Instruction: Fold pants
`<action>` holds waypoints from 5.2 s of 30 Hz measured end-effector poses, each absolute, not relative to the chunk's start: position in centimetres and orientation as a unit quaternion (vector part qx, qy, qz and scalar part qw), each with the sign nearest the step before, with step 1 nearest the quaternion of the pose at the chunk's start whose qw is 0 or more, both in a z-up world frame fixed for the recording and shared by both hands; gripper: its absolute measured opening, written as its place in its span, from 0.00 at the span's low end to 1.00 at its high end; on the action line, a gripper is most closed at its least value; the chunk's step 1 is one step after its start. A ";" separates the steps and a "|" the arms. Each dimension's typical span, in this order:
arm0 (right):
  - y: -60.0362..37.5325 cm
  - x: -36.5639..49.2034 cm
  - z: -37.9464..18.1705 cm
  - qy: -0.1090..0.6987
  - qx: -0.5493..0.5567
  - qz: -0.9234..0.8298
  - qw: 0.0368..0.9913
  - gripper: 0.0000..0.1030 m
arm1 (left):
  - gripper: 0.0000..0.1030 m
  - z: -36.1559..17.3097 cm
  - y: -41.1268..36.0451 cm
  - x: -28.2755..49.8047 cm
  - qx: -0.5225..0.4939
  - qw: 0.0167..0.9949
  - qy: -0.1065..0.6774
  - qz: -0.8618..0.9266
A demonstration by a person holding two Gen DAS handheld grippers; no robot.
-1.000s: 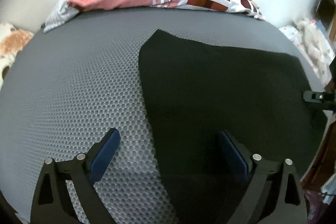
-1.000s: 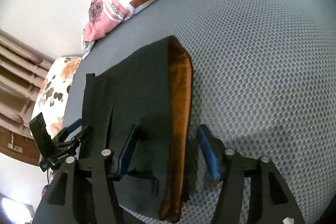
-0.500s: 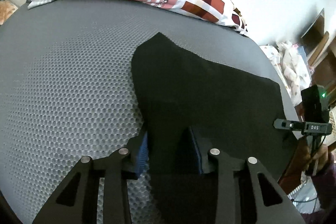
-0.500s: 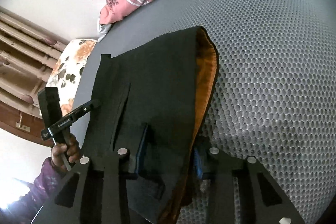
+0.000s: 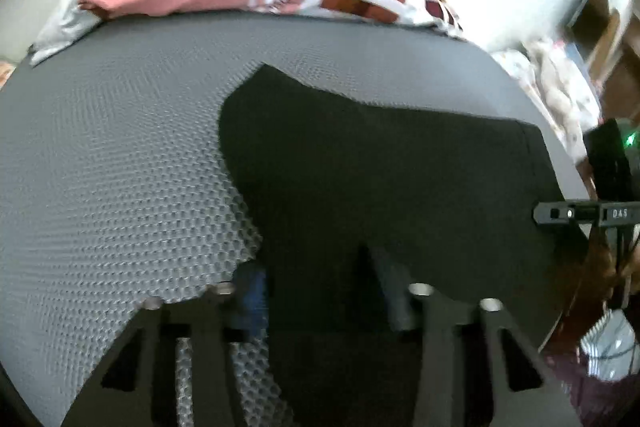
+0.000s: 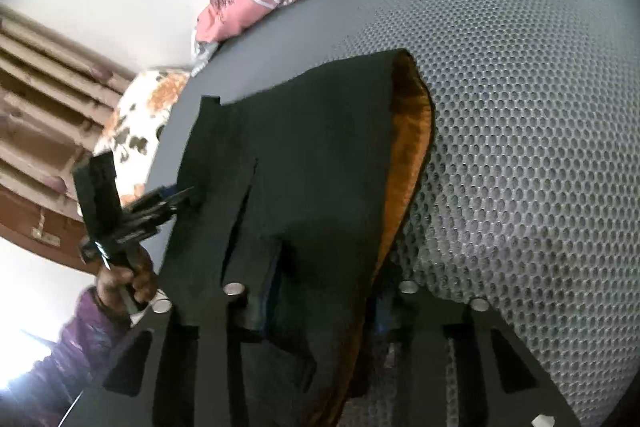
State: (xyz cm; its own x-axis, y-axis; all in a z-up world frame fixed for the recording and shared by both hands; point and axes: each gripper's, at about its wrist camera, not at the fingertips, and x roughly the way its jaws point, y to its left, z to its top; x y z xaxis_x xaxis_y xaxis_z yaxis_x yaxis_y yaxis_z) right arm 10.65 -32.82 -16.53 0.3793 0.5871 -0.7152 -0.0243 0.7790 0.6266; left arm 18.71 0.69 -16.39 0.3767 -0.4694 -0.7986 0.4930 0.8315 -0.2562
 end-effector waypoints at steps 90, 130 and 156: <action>-16.1 24.6 -12.5 0.482 0.277 0.318 0.768 0.20 | 0.08 -7.8 16.9 26.3 0.001 0.916 0.381 -0.124; -19.4 23.7 -15.3 0.471 0.395 0.323 0.719 0.20 | 0.11 -13.3 17.8 27.7 -0.143 0.849 0.438 -0.260; -15.1 34.3 -16.1 0.465 0.406 0.333 0.713 0.20 | 0.11 -11.5 21.1 35.6 -0.105 0.887 0.407 -0.192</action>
